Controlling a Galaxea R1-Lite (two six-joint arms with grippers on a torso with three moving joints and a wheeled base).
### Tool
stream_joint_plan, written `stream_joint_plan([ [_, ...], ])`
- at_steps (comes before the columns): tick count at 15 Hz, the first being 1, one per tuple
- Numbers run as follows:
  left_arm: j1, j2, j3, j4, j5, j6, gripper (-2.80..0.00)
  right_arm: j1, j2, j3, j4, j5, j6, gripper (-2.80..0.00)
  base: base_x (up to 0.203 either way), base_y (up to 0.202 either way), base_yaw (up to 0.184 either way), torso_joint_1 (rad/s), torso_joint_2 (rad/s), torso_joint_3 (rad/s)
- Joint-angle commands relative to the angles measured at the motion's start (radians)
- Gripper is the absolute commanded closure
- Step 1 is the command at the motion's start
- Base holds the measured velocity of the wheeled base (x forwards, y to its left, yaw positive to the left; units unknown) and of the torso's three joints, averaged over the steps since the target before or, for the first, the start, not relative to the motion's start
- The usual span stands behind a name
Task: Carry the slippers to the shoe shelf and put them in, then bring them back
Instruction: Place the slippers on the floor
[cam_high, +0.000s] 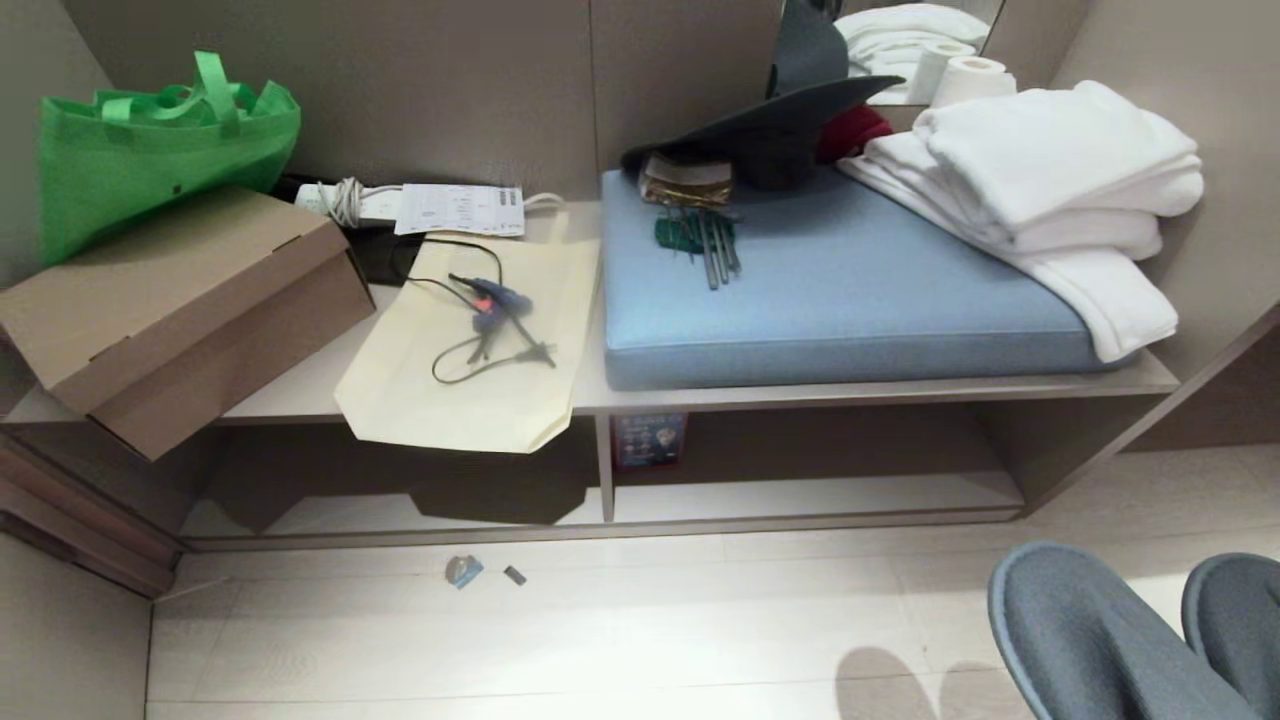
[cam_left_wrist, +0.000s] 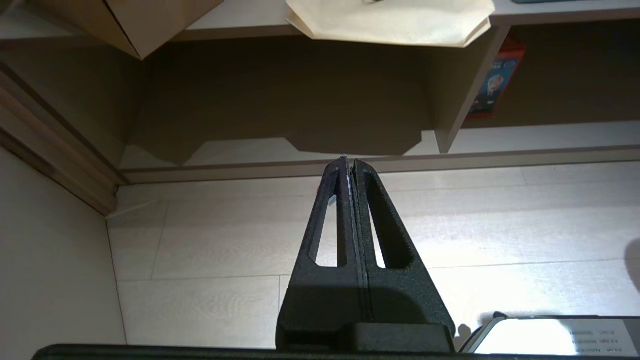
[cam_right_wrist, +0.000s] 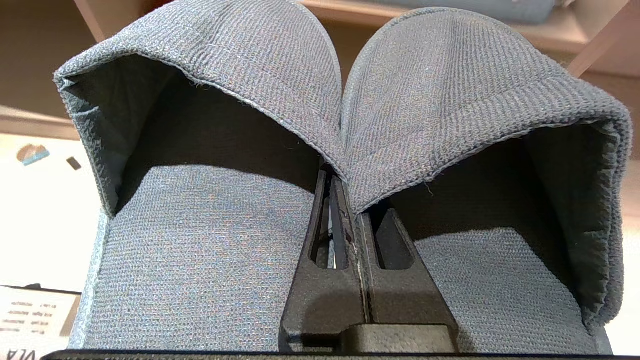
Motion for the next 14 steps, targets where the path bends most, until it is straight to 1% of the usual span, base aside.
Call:
stream_joint_plan([
  [1,0.000,0.001,0.008,-0.001,0.000,-0.001,0.00,0.001,0.002,0.000,-0.001,0.000,0.000,0.00,0.000,0.000,0.000,0.003,0.00,0.203],
  [14,0.000,0.001,0.008,-0.001,0.000,-0.001,0.00,0.000,0.002,0.000,-0.001,0.000,0.002,0.00,0.000,0.000,0.000,0.004,0.00,0.202],
])
